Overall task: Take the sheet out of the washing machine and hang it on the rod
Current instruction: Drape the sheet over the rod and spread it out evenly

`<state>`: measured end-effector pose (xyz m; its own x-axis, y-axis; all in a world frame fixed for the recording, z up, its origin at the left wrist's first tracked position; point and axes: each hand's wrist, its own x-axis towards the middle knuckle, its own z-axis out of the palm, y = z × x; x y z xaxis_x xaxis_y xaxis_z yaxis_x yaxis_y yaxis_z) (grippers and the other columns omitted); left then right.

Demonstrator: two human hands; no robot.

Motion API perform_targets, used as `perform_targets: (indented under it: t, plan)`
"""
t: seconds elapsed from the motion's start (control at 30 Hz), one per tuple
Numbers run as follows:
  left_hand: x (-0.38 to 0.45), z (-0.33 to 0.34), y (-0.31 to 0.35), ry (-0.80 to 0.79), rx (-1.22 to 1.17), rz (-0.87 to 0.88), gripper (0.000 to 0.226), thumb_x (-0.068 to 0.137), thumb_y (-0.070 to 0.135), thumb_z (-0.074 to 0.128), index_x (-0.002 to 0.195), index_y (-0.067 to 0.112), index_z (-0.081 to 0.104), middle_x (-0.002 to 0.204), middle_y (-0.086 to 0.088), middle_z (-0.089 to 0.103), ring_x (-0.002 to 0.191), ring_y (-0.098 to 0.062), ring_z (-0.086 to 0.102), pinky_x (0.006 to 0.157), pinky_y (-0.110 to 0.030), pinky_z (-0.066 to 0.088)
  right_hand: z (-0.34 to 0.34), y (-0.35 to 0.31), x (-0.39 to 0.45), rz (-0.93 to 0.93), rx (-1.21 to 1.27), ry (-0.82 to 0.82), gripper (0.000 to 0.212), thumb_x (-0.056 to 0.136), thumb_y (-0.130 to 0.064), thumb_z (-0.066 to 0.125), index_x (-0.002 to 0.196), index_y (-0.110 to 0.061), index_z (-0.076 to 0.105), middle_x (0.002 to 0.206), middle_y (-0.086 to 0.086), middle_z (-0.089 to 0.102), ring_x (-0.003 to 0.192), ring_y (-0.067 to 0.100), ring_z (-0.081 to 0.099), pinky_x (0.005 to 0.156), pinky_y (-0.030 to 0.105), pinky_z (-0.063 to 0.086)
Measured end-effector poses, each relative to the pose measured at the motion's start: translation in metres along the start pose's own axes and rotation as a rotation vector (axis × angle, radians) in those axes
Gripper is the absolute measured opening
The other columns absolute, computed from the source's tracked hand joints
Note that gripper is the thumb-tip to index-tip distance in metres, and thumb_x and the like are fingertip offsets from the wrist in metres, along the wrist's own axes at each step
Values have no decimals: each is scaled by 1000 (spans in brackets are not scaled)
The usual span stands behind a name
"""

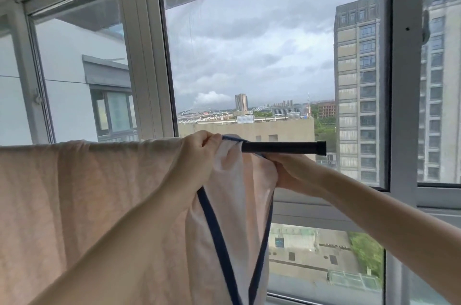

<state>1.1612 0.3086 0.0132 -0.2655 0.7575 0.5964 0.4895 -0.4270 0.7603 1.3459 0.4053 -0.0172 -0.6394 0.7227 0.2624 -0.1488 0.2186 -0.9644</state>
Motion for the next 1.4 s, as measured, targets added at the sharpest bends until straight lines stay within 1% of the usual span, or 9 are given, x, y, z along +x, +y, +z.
perform_targets:
  t: [0.1,0.23,0.37,0.63,0.77,0.93,1.13,1.3,1.4]
  plan:
    - [-6,-1,4,-92,44,27,31,92,34,62,84,5,65,67,-6,59,64,-15,54,60,-27,41,-24,0,-13,27,-138,-93,35,92,-20,58,126,-10,57,116,13,66,102,28,63,87,40,52]
    - [-7,-1,7,-33,353,204,26,80,33,76,73,16,58,62,7,57,55,-9,52,50,-22,38,-41,10,-20,27,-860,151,18,86,-26,66,83,-8,62,72,1,56,68,17,51,68,34,40]
    - [10,-6,14,140,759,430,23,81,10,64,73,25,49,61,7,53,64,-23,57,57,-32,47,-50,-32,-10,-255,-693,452,33,86,5,61,71,-24,65,62,-7,56,52,-1,51,58,23,44]
    - [43,-40,52,410,850,541,24,78,-15,49,75,8,53,61,-7,53,57,-25,51,47,-28,35,-40,-144,9,-629,-757,717,11,72,-14,80,76,-14,70,65,-5,58,57,7,49,48,17,39]
    - [34,-55,51,422,809,472,26,74,-17,45,68,9,46,58,-6,46,53,-17,40,47,-26,22,-52,-131,11,-563,-1024,792,9,74,-16,78,80,-14,71,72,-4,60,72,13,56,51,3,34]
    - [23,-68,39,406,808,405,25,78,-13,47,69,10,47,57,-1,42,53,-10,34,46,-26,20,-69,-93,13,-329,-1095,829,9,85,-12,65,92,-10,70,87,5,68,82,20,60,63,23,40]
    - [30,-94,18,440,767,328,27,72,-14,44,62,11,44,56,-4,45,55,-23,41,46,-26,22,-52,-75,5,159,-483,437,32,100,-32,46,80,-8,57,65,3,55,42,9,56,40,18,44]
    - [32,-113,3,452,724,308,33,69,-14,42,55,15,36,51,-3,39,52,-20,34,48,-26,23,-66,-90,8,-67,-917,334,20,84,-23,71,68,-18,61,55,-8,50,58,10,47,48,13,35]
    - [31,-113,1,492,726,331,30,69,-12,42,55,14,36,50,-4,39,51,-23,34,48,-28,23,-69,-109,22,-415,-762,605,15,82,-4,70,79,-19,67,76,1,63,70,13,54,56,16,39]
